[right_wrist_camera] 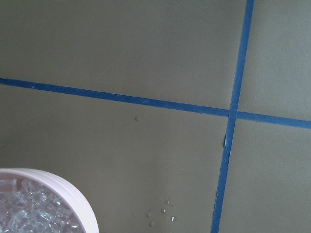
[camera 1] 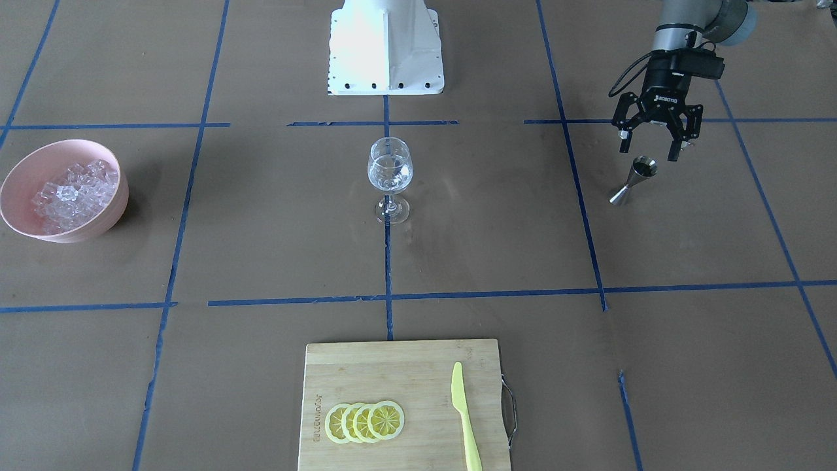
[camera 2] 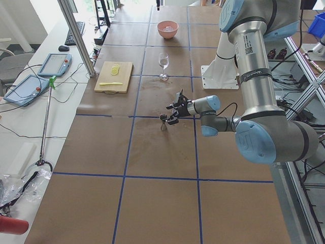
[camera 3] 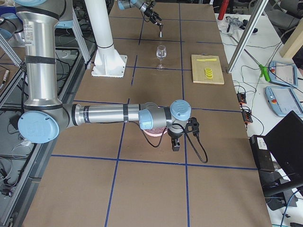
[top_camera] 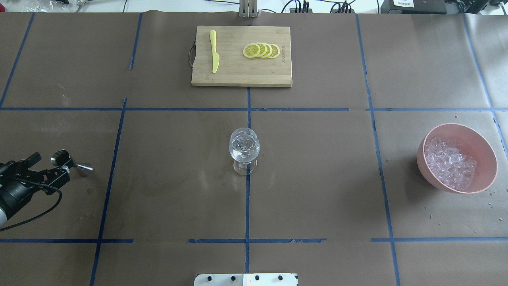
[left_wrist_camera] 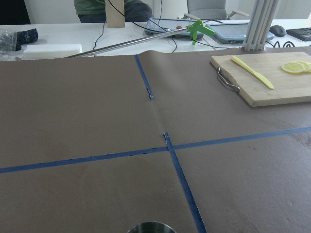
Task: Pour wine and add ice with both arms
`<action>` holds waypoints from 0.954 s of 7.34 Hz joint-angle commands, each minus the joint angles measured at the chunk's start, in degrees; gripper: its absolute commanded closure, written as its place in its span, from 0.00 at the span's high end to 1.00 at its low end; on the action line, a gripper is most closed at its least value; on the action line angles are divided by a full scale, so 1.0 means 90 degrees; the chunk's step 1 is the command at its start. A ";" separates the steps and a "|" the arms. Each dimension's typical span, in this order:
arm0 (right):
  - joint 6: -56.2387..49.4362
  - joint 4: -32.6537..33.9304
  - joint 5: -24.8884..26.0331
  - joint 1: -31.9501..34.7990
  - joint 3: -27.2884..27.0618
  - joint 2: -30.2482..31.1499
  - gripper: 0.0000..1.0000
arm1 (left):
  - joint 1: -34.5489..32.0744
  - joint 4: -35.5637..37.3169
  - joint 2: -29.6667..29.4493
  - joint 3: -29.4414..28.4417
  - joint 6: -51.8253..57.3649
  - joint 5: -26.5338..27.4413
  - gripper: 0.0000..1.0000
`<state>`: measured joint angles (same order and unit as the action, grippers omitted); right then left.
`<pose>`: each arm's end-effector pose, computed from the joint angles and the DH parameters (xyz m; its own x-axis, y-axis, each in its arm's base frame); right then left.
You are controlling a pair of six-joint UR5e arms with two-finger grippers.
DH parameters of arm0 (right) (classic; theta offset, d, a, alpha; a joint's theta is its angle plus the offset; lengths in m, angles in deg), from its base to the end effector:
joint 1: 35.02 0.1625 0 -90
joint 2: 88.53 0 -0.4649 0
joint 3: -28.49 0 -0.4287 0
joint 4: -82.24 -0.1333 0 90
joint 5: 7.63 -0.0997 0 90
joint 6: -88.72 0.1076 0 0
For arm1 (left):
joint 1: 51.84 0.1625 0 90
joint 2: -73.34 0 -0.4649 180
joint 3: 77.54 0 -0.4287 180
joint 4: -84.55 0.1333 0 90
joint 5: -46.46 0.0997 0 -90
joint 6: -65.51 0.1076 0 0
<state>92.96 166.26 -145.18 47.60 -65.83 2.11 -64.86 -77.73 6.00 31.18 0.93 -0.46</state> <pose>-0.0150 -0.5356 0.6547 0.6610 -0.1366 0.7378 0.0780 0.9905 0.1136 0.3026 -0.2822 0.5573 0.6609 0.1690 -0.7312 0.5529 0.5493 0.6266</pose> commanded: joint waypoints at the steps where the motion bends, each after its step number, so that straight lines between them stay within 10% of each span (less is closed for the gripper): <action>1: 0.0008 -0.0058 -0.0010 0.0000 0.0002 0.0007 1.00 | 0.0292 0.0004 -0.0028 -0.0215 -0.0371 0.0369 1.00; 7: 0.0008 -0.0068 -0.0010 0.0000 0.0002 0.0017 1.00 | 0.0626 -0.0006 -0.0797 -0.1295 -0.0402 0.0867 1.00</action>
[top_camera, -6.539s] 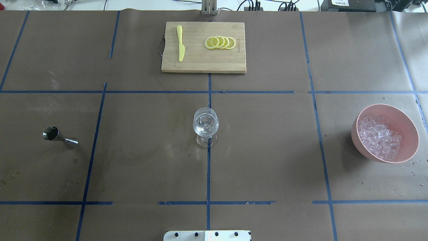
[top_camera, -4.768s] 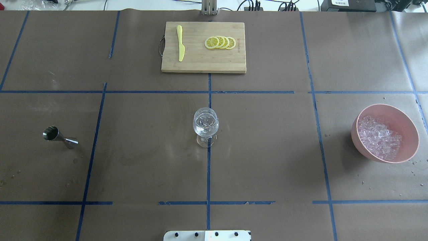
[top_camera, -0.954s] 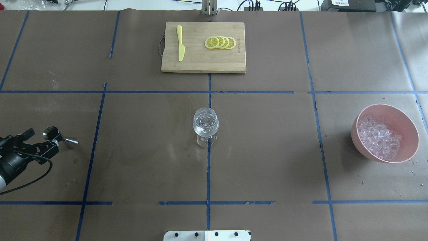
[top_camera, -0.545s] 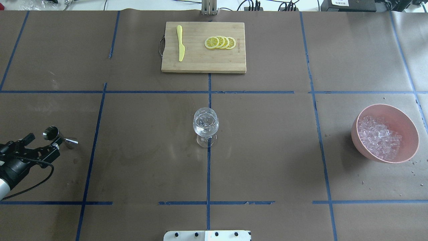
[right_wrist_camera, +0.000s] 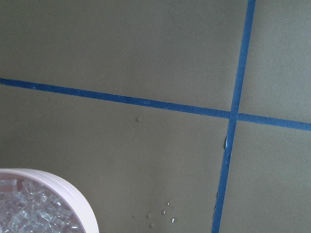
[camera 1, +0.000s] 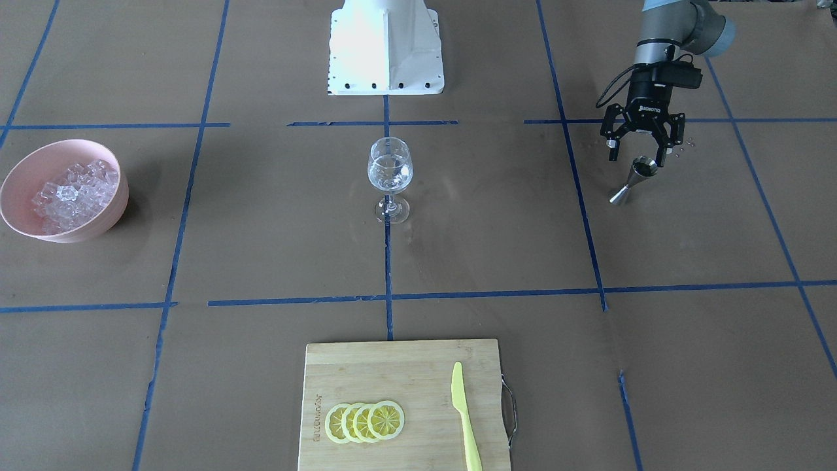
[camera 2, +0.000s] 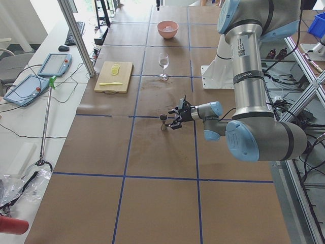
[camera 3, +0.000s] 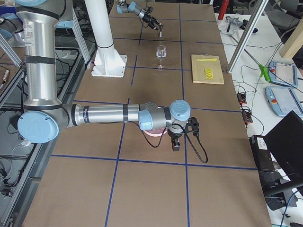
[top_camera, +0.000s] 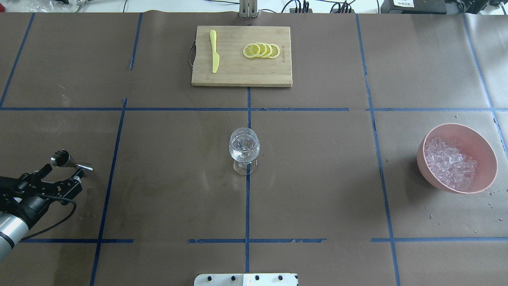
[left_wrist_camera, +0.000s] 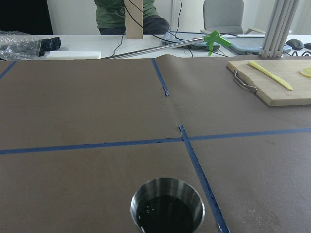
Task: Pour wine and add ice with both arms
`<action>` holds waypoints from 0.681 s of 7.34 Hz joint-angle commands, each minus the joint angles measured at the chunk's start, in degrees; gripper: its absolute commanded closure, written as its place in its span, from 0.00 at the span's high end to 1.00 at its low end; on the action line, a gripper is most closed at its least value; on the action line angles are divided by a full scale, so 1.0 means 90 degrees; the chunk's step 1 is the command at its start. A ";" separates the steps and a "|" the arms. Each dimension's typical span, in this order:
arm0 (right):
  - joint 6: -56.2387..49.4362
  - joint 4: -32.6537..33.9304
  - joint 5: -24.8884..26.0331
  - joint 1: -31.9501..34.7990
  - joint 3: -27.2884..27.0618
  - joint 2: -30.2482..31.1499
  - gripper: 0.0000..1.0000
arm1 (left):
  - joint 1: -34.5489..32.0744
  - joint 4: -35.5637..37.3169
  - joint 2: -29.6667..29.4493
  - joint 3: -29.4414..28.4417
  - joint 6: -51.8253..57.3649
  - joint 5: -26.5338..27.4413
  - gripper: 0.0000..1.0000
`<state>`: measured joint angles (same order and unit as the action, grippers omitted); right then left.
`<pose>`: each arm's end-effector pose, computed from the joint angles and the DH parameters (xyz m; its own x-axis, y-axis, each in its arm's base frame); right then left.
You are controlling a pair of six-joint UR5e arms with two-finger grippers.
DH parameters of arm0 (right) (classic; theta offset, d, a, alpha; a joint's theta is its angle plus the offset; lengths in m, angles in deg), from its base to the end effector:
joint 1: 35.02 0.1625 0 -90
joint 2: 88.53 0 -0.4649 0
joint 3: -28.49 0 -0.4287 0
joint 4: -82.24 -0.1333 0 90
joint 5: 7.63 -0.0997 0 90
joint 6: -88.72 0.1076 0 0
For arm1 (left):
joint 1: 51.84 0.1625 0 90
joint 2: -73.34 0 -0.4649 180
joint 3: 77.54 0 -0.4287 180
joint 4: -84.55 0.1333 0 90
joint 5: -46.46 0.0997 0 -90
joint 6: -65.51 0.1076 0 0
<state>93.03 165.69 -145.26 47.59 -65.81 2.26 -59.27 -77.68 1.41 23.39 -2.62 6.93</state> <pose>-0.0151 -0.5348 0.6551 0.6594 -0.1407 0.7385 0.0773 0.9898 0.1195 0.3541 -0.2643 0.5962 0.6767 0.1509 -0.7207 0.5645 0.5221 0.6393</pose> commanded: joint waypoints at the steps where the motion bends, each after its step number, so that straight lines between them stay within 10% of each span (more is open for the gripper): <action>1: 0.0000 -0.0004 0.0000 0.0000 0.0000 0.0001 1.00 | 0.0005 -0.0011 -0.0318 -0.0521 -0.0008 0.0076 0.99; 5: 0.0000 -0.0004 0.0000 0.0000 0.0000 0.0001 1.00 | 0.0005 -0.0098 -0.0912 -0.1280 -0.0008 0.1038 0.95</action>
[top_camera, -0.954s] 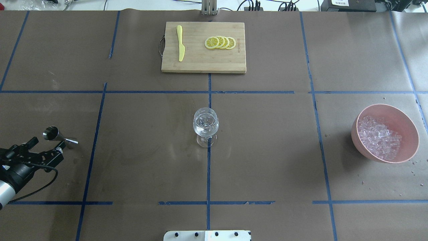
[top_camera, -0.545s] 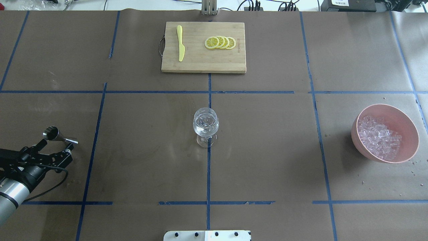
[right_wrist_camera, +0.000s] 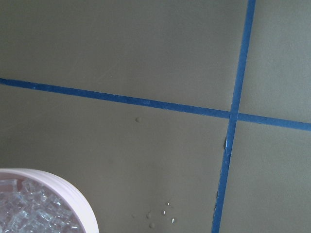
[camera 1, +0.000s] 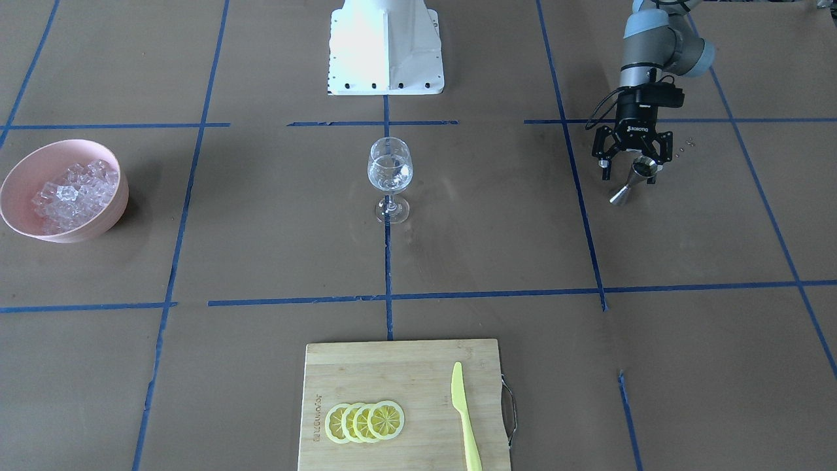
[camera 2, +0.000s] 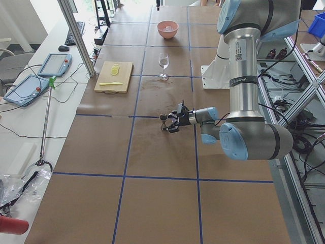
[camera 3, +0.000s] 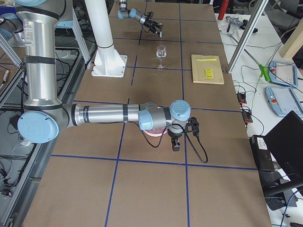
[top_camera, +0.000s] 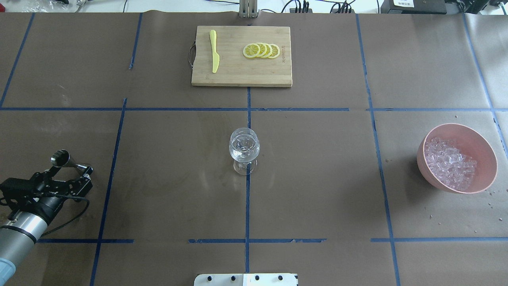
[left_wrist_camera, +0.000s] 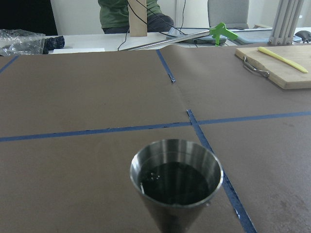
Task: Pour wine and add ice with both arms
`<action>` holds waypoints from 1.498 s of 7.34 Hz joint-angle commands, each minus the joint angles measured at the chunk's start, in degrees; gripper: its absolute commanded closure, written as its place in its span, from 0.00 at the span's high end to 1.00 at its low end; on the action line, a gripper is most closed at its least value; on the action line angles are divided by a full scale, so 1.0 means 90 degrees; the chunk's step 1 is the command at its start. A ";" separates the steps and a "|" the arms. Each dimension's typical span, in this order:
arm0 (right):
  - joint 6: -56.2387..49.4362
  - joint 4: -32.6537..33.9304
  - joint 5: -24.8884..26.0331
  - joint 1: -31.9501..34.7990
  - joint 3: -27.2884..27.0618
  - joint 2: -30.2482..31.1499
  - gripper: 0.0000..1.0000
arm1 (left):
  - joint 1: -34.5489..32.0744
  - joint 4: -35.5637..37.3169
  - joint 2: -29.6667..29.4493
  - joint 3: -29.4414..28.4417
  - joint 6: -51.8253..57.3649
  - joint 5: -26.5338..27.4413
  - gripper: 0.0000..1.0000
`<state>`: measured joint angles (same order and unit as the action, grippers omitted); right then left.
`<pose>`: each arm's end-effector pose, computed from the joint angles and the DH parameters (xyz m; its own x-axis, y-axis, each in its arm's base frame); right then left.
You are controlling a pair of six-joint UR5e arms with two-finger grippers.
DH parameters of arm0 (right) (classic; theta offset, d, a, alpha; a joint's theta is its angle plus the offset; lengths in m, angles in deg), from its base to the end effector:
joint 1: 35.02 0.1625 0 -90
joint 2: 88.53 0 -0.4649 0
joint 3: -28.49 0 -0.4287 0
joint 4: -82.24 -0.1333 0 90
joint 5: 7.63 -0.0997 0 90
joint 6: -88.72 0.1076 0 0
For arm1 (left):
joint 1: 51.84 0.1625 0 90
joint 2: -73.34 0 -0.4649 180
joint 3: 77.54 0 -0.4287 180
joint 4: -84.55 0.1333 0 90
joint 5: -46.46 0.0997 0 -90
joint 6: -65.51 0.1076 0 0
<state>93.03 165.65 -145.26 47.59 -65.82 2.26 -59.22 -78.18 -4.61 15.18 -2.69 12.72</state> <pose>-0.0151 -0.5349 0.6549 0.6593 -0.1413 0.7385 0.0773 0.9897 0.1204 0.3919 -0.2754 0.6243 0.7126 0.1157 -0.6919 0.5860 0.4441 0.6778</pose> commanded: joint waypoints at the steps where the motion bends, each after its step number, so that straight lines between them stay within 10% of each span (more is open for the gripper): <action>1: 0.0000 -0.0009 0.0010 0.0000 0.0010 0.0000 1.00 | -0.0010 -0.0063 -0.0265 -0.0322 0.0000 0.0409 0.93; 11: 0.0010 -0.0039 0.0010 0.0000 0.0059 -0.0010 1.00 | 0.0000 -0.0405 -0.0295 -0.0469 0.0010 0.0673 0.55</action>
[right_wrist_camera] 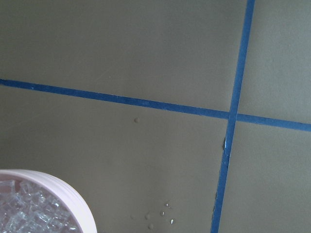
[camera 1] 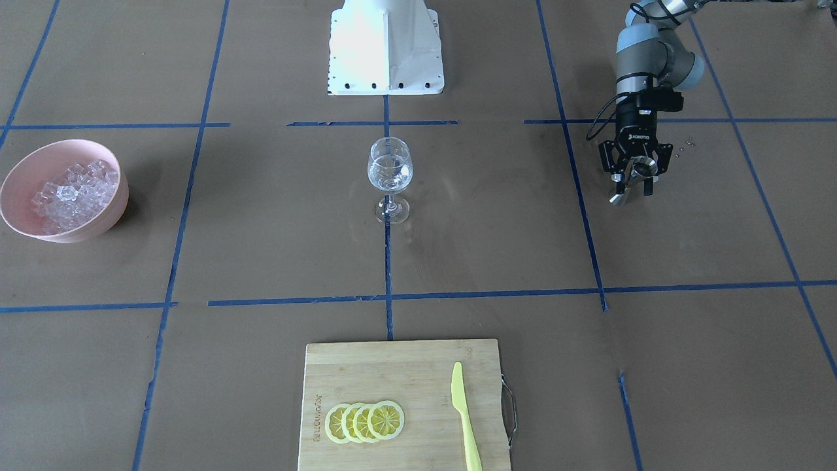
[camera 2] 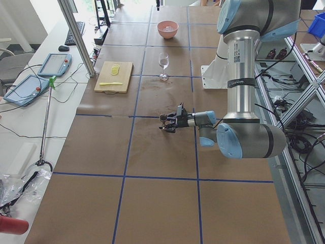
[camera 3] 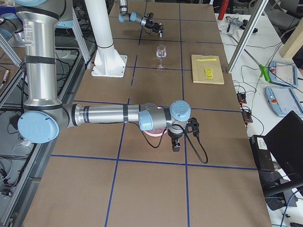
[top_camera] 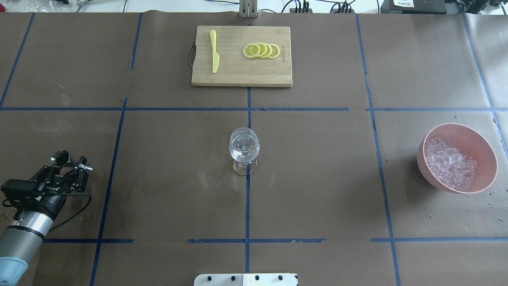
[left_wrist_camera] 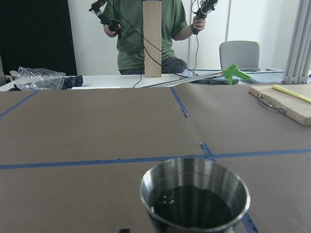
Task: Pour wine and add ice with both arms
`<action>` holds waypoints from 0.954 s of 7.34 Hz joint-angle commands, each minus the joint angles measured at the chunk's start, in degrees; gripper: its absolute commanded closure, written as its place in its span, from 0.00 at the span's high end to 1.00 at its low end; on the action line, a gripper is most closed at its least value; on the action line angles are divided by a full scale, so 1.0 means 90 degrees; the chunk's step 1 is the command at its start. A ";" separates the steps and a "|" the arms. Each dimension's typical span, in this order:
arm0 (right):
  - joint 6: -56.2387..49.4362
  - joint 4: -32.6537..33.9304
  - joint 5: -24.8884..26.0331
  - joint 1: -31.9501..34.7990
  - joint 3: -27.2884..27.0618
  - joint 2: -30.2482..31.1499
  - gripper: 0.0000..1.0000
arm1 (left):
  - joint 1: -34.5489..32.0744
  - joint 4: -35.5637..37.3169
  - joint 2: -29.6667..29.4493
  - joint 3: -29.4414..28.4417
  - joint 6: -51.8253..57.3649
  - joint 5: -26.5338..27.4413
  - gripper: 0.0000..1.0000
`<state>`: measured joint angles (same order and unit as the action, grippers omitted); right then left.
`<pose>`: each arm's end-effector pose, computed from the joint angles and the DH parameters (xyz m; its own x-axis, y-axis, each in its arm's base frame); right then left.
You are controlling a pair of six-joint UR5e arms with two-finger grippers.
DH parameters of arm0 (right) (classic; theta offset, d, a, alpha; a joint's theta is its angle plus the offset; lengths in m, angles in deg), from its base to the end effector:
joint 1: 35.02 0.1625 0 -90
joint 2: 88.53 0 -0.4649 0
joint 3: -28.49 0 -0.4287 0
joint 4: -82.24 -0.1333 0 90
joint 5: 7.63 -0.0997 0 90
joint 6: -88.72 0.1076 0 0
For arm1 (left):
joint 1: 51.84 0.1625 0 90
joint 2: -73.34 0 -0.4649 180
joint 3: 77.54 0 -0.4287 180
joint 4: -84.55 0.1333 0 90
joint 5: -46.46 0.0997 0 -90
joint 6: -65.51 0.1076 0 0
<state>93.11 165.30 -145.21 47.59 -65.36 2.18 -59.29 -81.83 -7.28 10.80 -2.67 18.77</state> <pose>-0.0152 -0.5357 0.6579 0.6601 -0.1395 0.7381 0.0763 0.9900 0.1189 0.3988 -0.2827 0.6335 0.7030 0.0823 -0.7064 0.6429 0.3510 0.6808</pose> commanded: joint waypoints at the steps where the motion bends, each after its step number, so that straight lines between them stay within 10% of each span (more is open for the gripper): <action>1: 0.0001 0.0000 -0.0006 0.0000 0.0008 0.0000 1.00 | -0.0002 0.0010 -0.0007 0.0018 0.0008 0.0000 0.51; 7: 0.0001 0.0000 0.0003 0.0000 0.0008 0.0000 1.00 | 0.0008 0.0019 -0.0007 -0.0002 0.0027 -0.0058 0.45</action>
<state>93.12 165.30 -145.18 47.59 -65.25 2.18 -59.22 -81.66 -7.34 10.87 -2.44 18.42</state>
